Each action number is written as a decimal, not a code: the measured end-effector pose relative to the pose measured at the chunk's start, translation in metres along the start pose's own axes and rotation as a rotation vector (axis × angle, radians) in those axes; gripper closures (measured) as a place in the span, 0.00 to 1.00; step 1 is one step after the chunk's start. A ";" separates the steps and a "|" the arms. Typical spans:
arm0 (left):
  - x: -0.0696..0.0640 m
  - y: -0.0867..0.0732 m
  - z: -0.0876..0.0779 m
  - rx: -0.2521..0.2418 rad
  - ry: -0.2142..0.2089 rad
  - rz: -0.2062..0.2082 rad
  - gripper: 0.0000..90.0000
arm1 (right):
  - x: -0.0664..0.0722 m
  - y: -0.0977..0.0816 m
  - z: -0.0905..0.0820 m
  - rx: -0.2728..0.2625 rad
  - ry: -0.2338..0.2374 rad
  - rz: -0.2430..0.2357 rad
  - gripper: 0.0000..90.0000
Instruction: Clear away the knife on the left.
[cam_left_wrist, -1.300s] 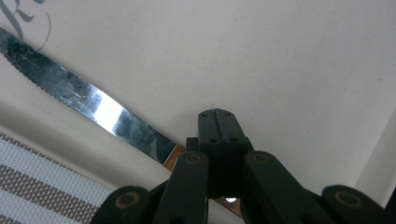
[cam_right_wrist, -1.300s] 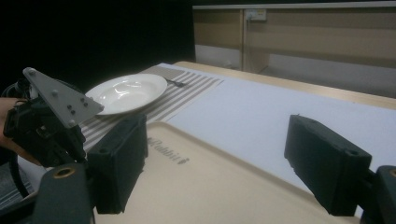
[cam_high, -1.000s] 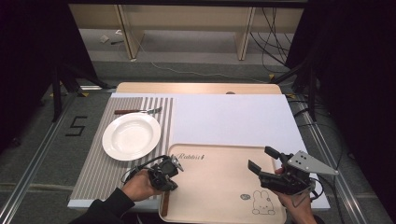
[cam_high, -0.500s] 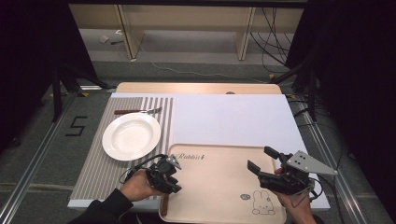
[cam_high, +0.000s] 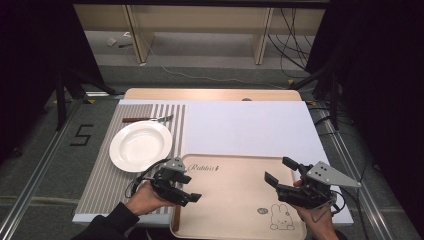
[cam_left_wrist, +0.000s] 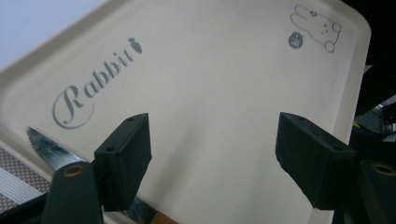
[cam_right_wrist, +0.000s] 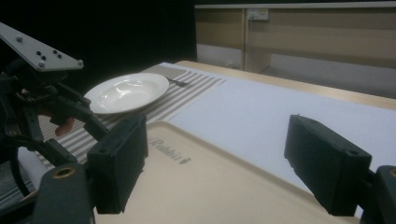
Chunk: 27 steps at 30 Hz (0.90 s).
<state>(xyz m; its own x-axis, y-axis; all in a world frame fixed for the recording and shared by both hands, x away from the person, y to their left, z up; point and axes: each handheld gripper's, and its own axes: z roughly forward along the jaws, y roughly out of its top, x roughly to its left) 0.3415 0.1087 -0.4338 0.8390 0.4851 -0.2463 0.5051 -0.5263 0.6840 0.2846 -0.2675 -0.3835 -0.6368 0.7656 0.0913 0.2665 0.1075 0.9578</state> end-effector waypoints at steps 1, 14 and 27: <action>0.000 0.000 -0.002 -0.017 0.001 -0.007 0.29 | 0.000 0.000 0.000 0.000 0.000 -0.001 0.25; 0.001 -0.002 -0.020 -0.213 -0.018 -0.012 0.19 | 0.000 0.000 0.000 0.002 0.007 0.000 0.25; 0.004 -0.007 -0.038 -0.347 0.033 0.005 0.19 | 0.000 0.000 0.001 0.004 0.010 -0.002 0.24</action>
<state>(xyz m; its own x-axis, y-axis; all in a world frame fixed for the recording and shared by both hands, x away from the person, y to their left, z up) 0.3338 0.1414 -0.4136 0.8313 0.5085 -0.2244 0.3978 -0.2624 0.8791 0.2847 -0.2669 -0.3835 -0.6448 0.7587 0.0923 0.2681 0.1115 0.9569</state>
